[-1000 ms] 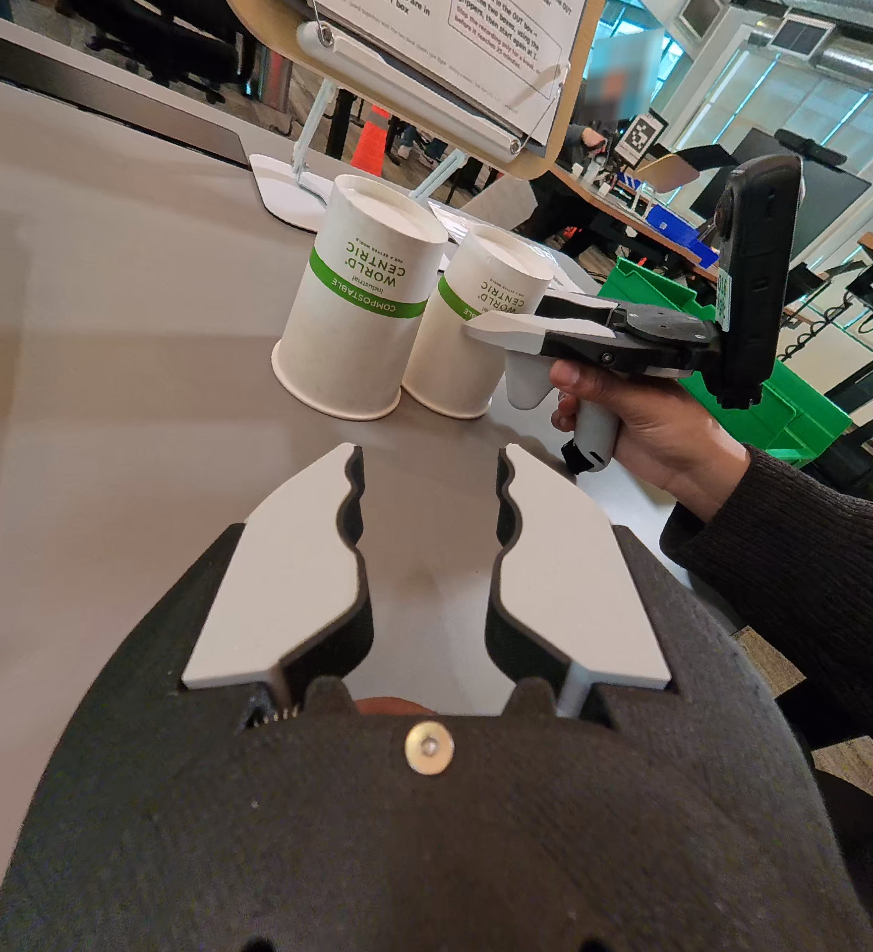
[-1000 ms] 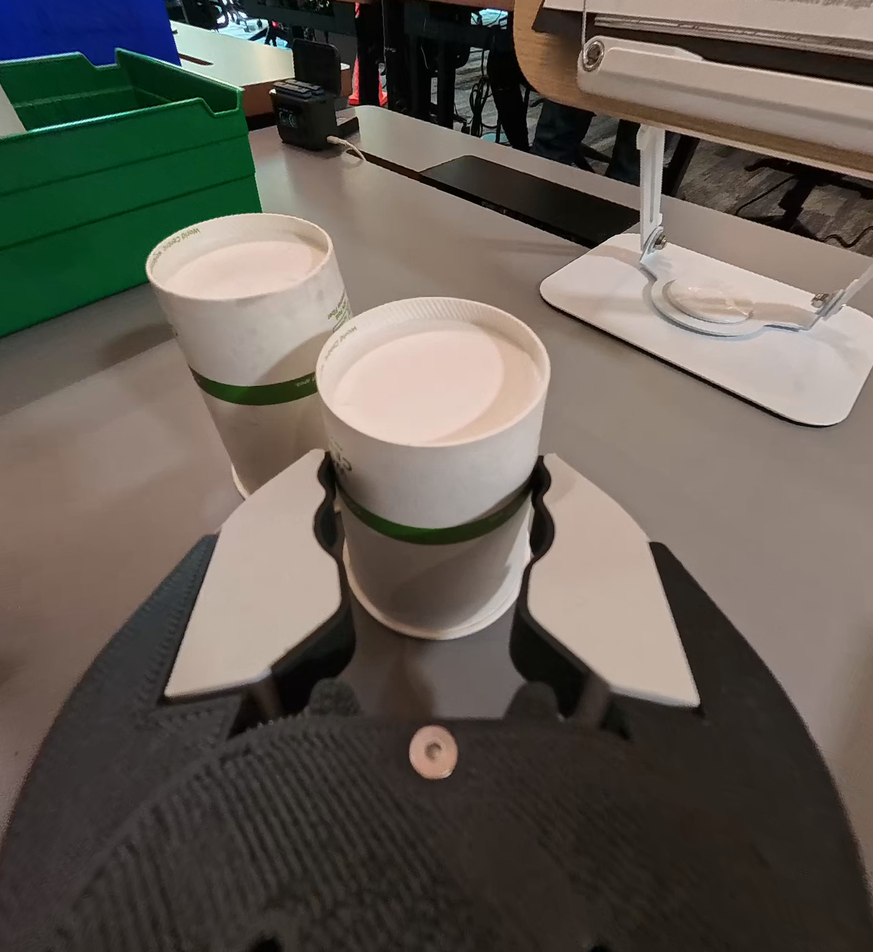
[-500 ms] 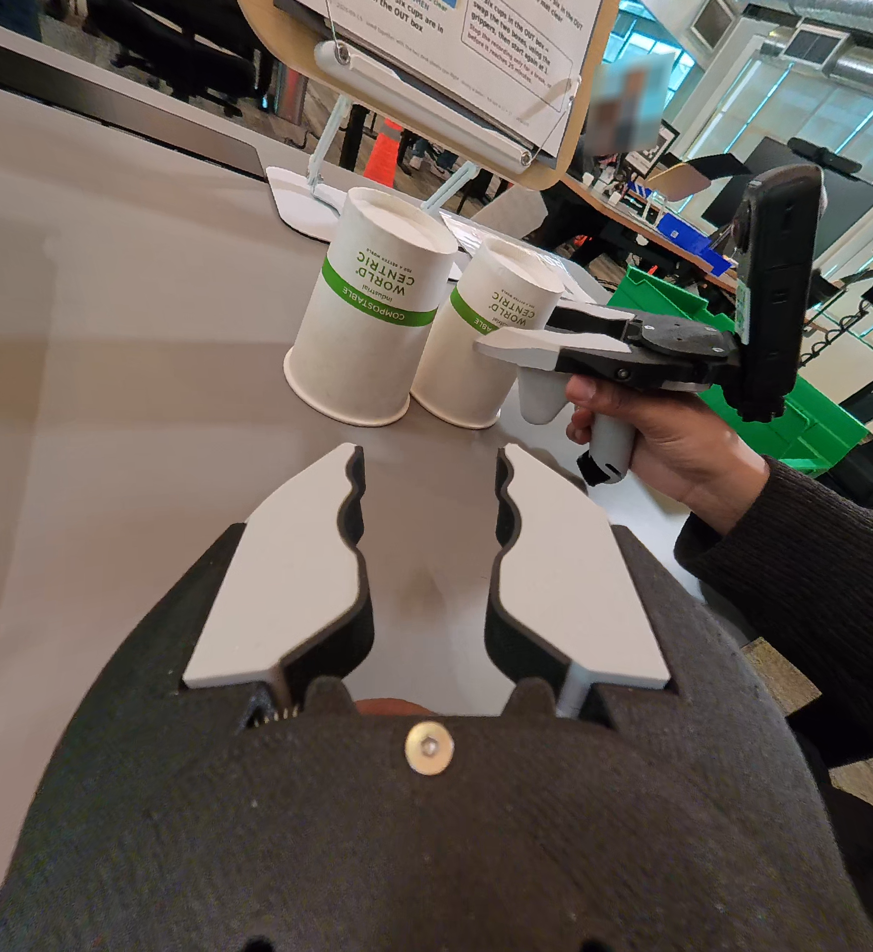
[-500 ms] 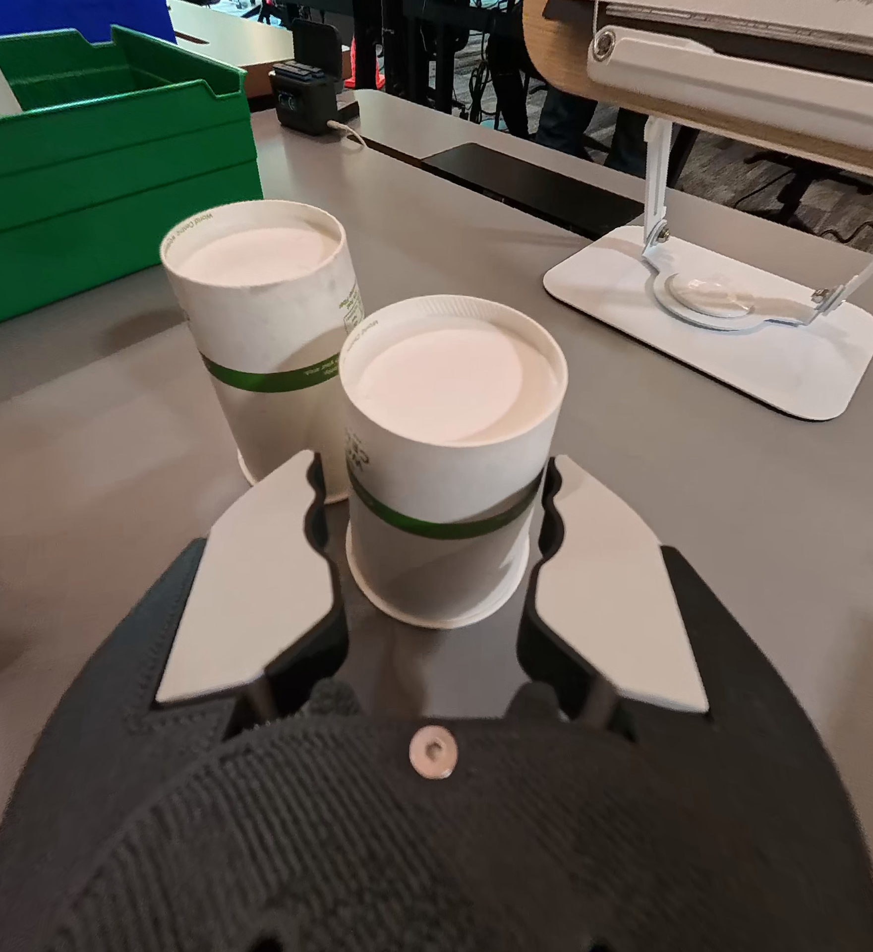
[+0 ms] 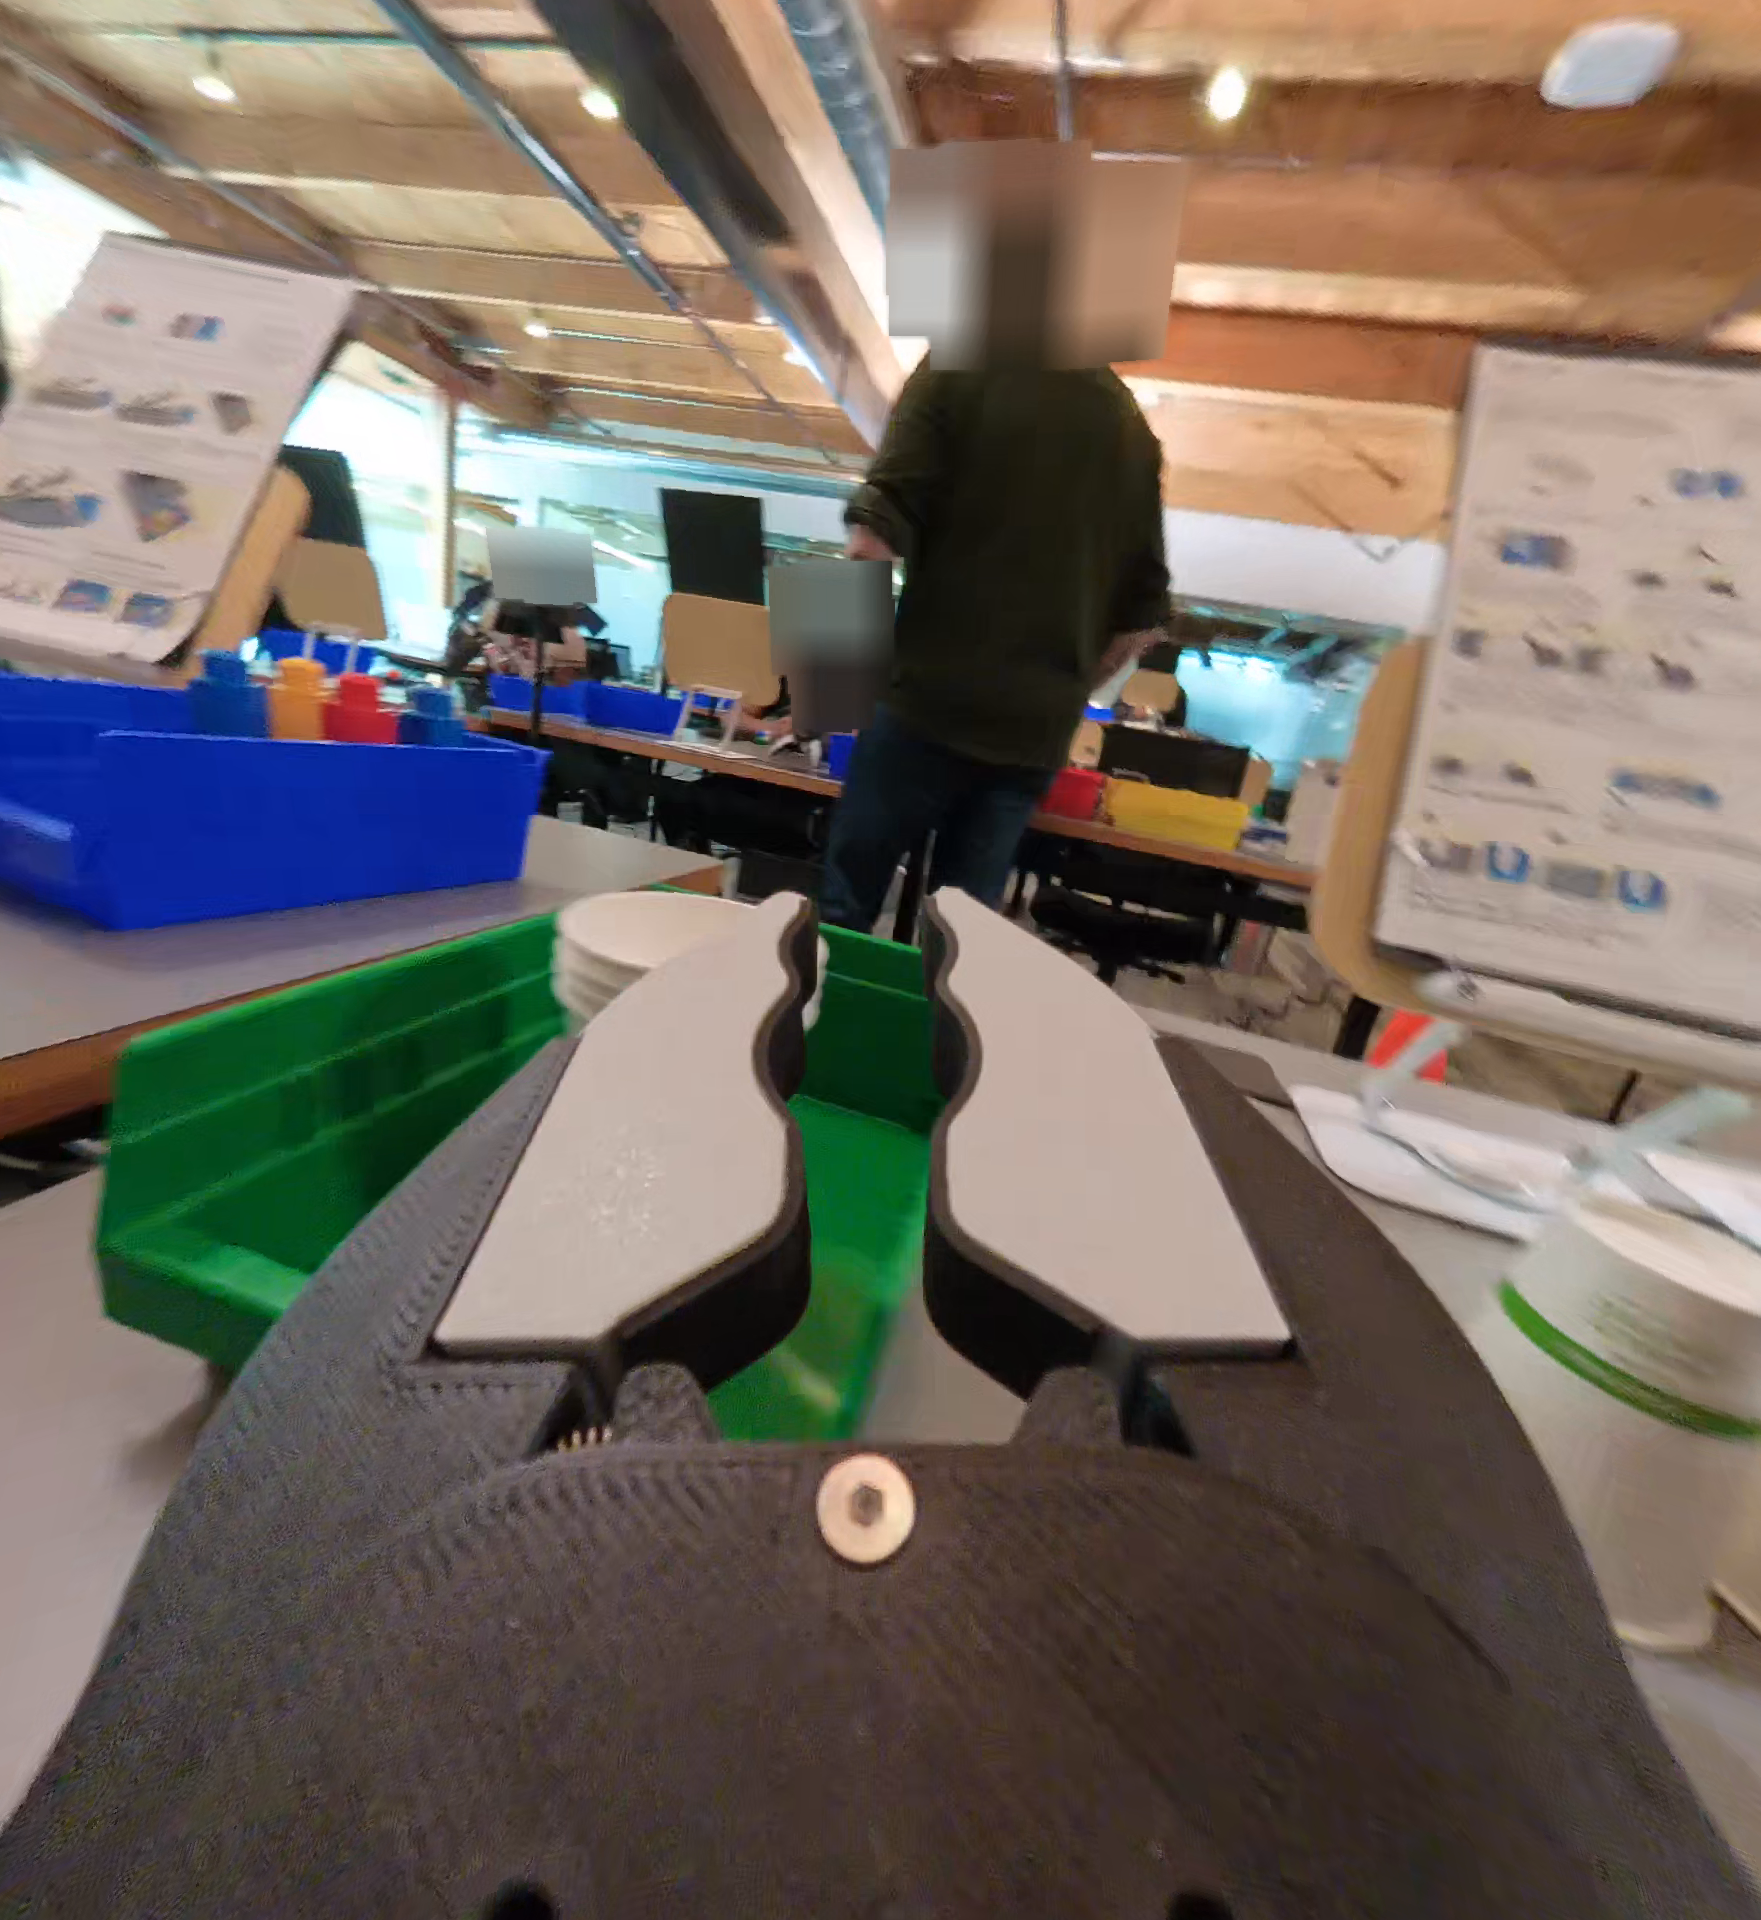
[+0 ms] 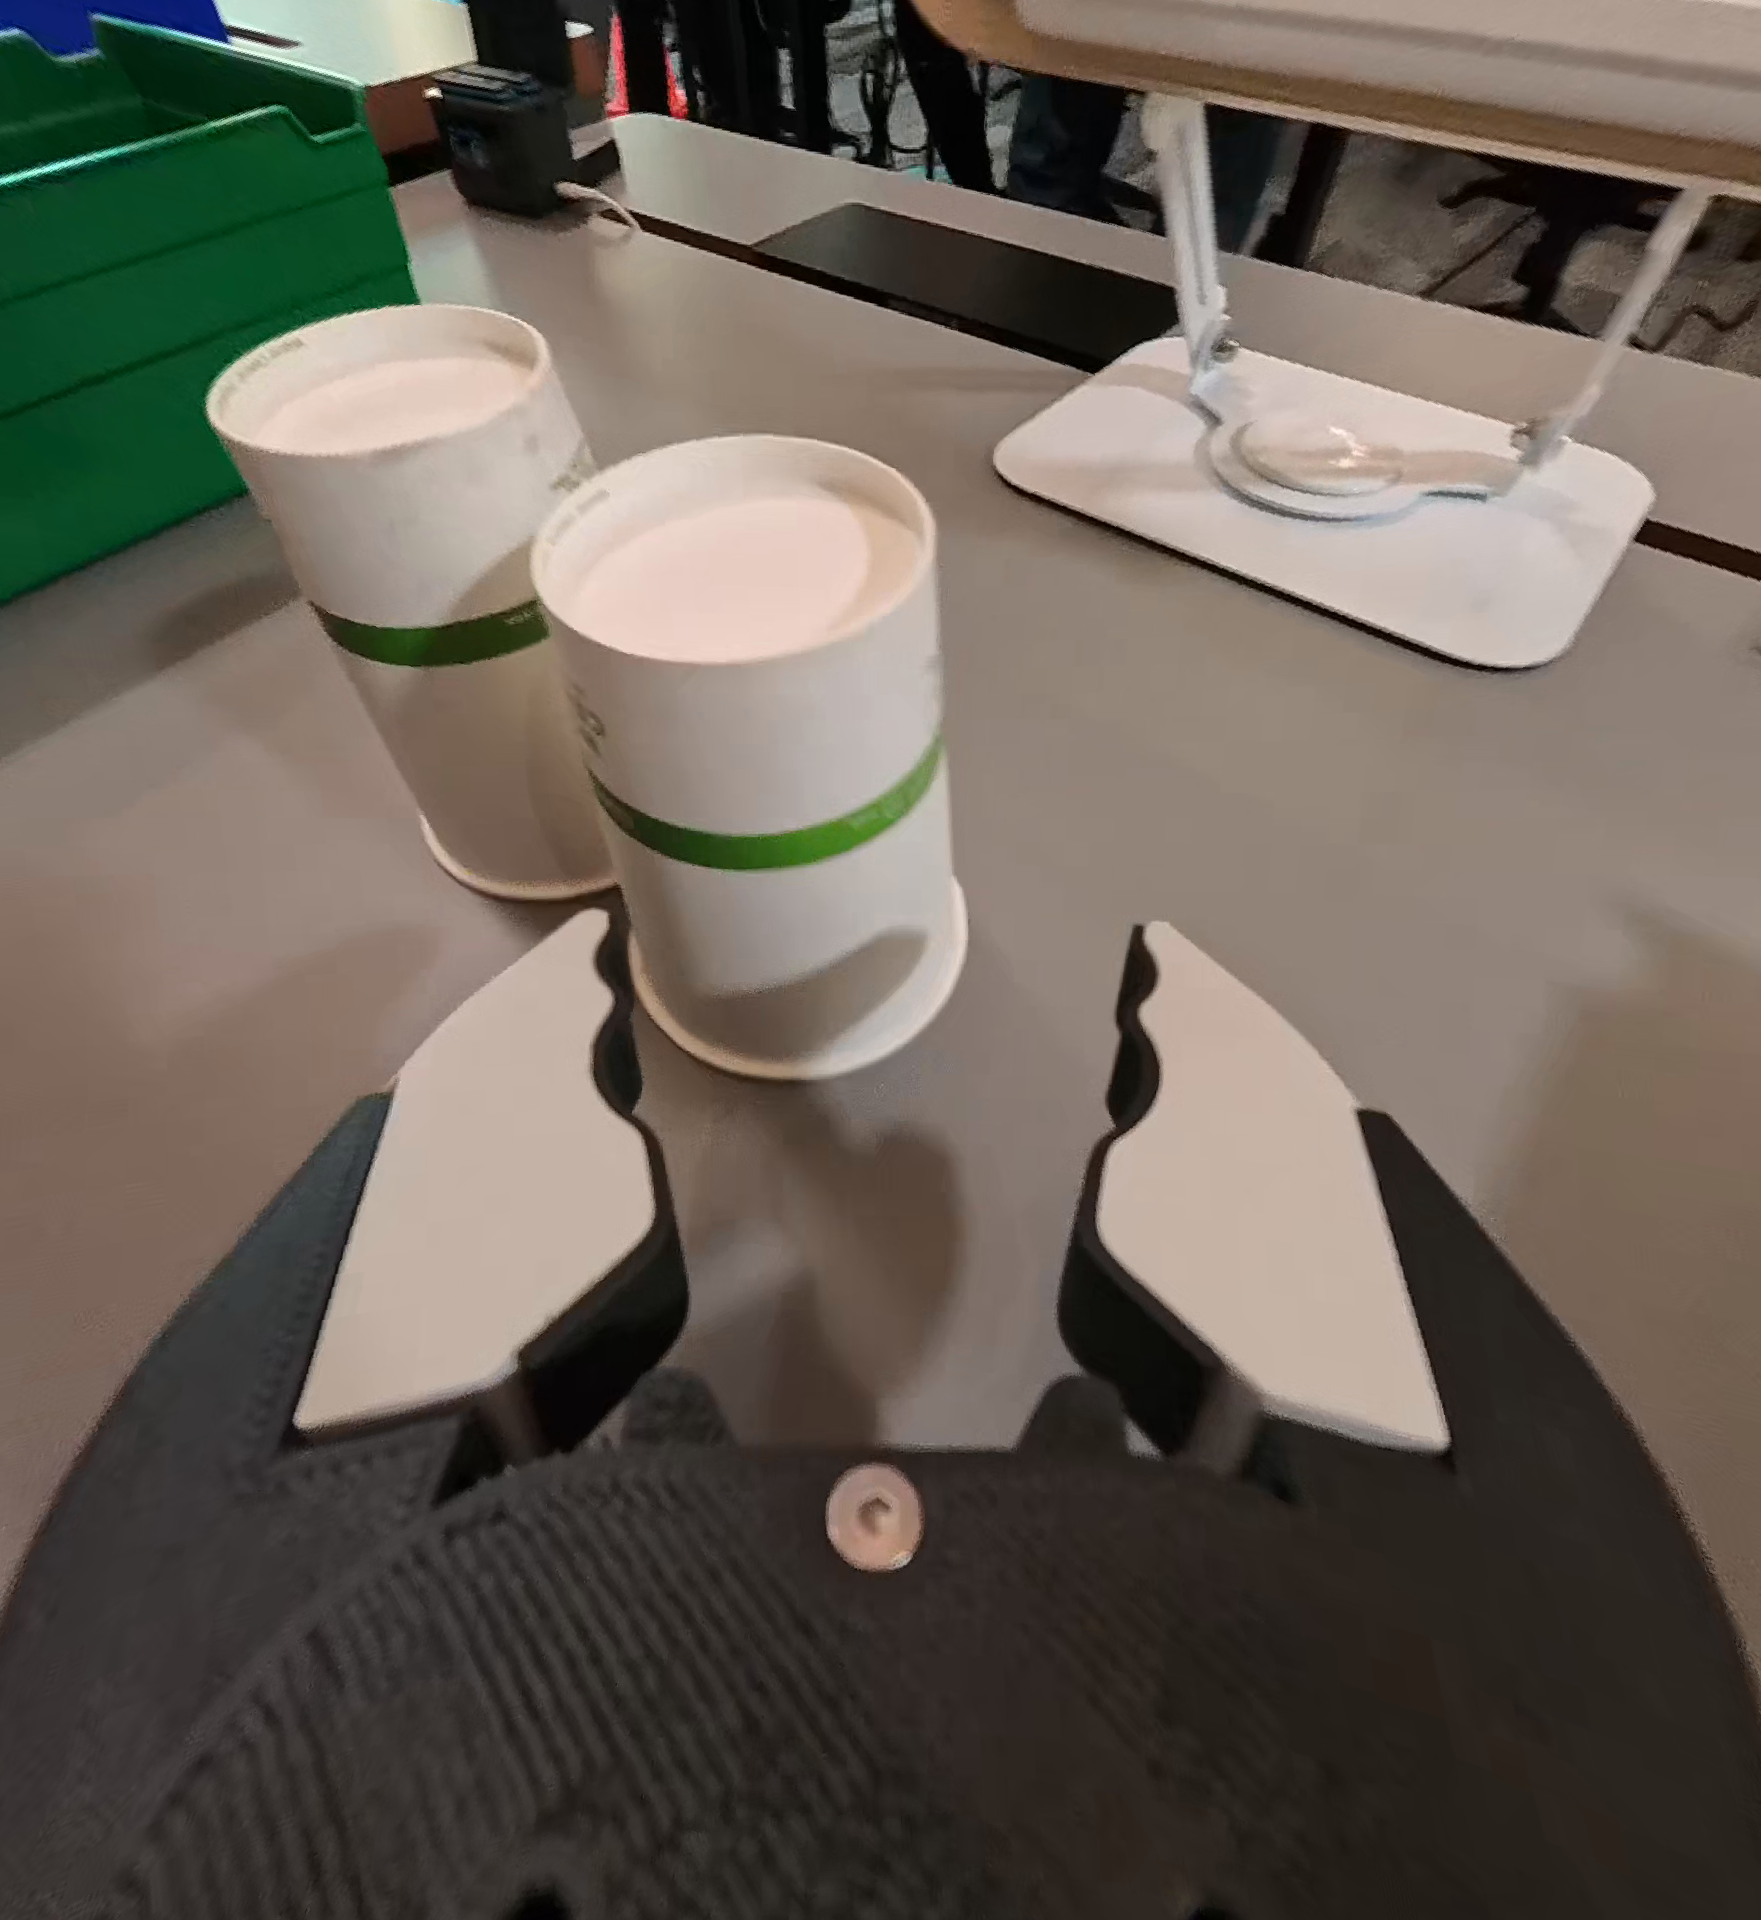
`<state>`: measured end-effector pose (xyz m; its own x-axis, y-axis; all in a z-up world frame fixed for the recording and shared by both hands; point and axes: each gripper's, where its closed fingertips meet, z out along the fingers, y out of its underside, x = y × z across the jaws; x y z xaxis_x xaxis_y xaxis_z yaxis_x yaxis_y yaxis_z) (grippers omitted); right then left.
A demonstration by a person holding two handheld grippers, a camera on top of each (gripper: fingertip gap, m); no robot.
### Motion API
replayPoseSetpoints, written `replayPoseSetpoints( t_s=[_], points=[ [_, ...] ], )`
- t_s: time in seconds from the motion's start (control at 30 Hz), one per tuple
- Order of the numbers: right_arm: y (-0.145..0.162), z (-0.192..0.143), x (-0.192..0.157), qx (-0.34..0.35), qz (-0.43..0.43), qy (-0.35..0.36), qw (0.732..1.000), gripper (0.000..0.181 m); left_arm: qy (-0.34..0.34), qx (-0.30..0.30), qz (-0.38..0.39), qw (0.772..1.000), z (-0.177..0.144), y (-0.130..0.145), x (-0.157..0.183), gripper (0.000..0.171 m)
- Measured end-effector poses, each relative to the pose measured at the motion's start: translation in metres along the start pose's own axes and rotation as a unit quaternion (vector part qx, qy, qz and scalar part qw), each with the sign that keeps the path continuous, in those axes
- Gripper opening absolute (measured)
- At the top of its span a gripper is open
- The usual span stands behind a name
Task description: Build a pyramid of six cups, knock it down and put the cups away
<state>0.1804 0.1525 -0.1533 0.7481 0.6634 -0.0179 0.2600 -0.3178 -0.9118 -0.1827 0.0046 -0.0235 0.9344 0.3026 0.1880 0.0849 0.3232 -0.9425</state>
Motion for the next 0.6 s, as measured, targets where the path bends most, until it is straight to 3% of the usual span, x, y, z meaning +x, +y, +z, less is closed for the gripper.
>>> replayPoseSetpoints(
  t_s=[0.13,0.17,0.23,0.27,0.33,0.4,0.43,0.5,0.6],
  points=[
    [0.006,-0.018,0.018,0.004,0.010,0.032,0.999,0.090,-0.024,-0.053,-0.037,0.998,0.030,0.009,-0.071,0.032],
    [0.009,-0.022,0.022,0.003,0.011,0.040,0.999,0.090,-0.021,-0.064,-0.045,0.997,0.037,0.010,-0.081,0.028],
    [0.014,-0.030,0.031,0.001,0.013,0.057,0.998,0.090,0.028,-0.103,-0.094,0.990,0.048,0.018,-0.085,0.004],
    [0.016,-0.035,0.035,0.001,0.014,0.065,0.998,0.090,0.063,-0.134,-0.147,0.978,0.052,0.025,-0.082,0.001],
    [0.020,-0.044,0.043,0.003,0.019,0.080,0.997,0.089,0.128,-0.184,-0.289,0.931,0.059,0.036,-0.074,0.005],
    [0.024,-0.052,0.049,0.003,0.024,0.092,0.995,0.089,0.131,-0.171,-0.408,0.887,0.068,0.037,-0.082,0.010],
    [0.026,-0.056,0.052,0.002,0.026,0.097,0.995,0.089,0.112,-0.162,-0.439,0.876,0.072,0.040,-0.089,0.010],
    [0.030,-0.062,0.057,-0.001,0.027,0.107,0.994,0.089,0.090,-0.172,-0.437,0.879,0.077,0.048,-0.096,0.009],
    [0.034,-0.071,0.063,-0.004,0.025,0.122,0.992,0.089,0.106,-0.224,-0.402,0.881,0.084,0.057,-0.085,0.024]
  ],
)
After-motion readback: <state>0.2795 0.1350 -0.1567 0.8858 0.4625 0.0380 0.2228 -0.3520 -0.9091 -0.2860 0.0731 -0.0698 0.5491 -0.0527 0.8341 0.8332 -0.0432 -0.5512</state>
